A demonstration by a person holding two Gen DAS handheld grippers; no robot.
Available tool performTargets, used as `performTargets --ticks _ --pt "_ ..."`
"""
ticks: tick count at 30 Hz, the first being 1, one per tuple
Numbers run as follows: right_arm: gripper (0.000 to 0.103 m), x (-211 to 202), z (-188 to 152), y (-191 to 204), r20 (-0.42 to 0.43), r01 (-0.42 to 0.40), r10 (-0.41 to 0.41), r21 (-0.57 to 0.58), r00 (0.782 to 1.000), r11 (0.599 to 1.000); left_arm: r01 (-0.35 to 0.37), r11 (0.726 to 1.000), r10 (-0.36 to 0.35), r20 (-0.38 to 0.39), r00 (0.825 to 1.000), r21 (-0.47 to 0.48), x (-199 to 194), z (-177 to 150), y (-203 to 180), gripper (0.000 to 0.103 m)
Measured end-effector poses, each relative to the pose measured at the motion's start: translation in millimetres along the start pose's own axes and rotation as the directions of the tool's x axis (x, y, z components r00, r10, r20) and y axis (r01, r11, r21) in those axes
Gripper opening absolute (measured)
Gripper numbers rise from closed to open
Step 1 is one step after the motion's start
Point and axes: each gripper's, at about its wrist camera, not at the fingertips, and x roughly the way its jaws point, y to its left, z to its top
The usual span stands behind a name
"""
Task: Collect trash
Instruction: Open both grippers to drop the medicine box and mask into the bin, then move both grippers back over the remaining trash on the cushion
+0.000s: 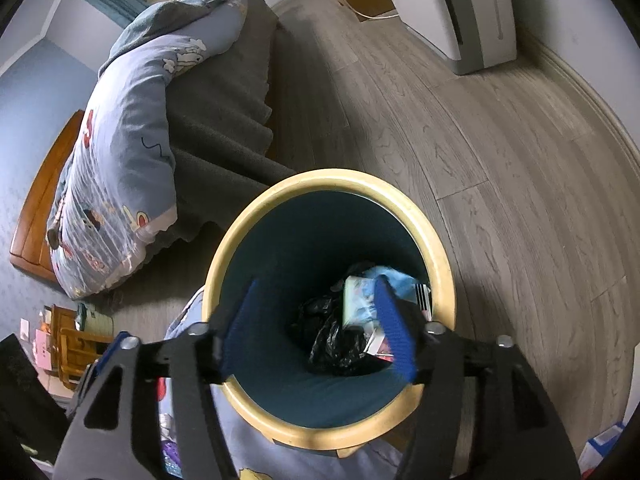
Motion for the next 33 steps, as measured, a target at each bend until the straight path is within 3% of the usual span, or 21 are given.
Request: performTargets --ticks 4,7,15,20,26,33 --pt "0.087 -9.1 -2.4 9.8 0.021 0.001 0.0 -0.026 1.0 1.0 -0.021 1.0 0.021 0.002 1.0 -0.002 -14.7 -8.2 9.7 0.092" --pt "0.093 -19.0 -3.7 22.2 0.044 0.014 -0.011 -0.063 0.999 0.998 -0.039 0.999 0.039 0.002 0.999 -0.024 -30.6 -15.9 20.3 0.092" --pt "0.097 -55.8 -17.3 78.9 0.099 0.04 -0.019 -0.208 0.995 0.977 -0.096 0.993 0.099 0.037 0.994 -0.07 -101.8 -41.8 60.2 0.093" --pt "0.097 -81.3 -45.1 123.8 0.116 -0.002 0.039 -0.307 0.992 0.952 -0.16 0.979 0.169 0.064 0.984 -0.123 -155.3 -62.9 96.6 0.094" --pt "0.097 -89.6 -91.4 173.7 0.065 -0.049 0.081 -0.393 0.995 0.918 -0.251 0.942 0.272 0.068 0.96 -0.223 -217.6 -108.2 151.4 0.095" --pt "0.097 -81.7 -152.7 217.8 -0.007 -0.09 0.097 -0.451 0.995 0.888 -0.324 0.892 0.344 0.007 0.939 -0.315 -253.6 -174.8 191.7 0.095"
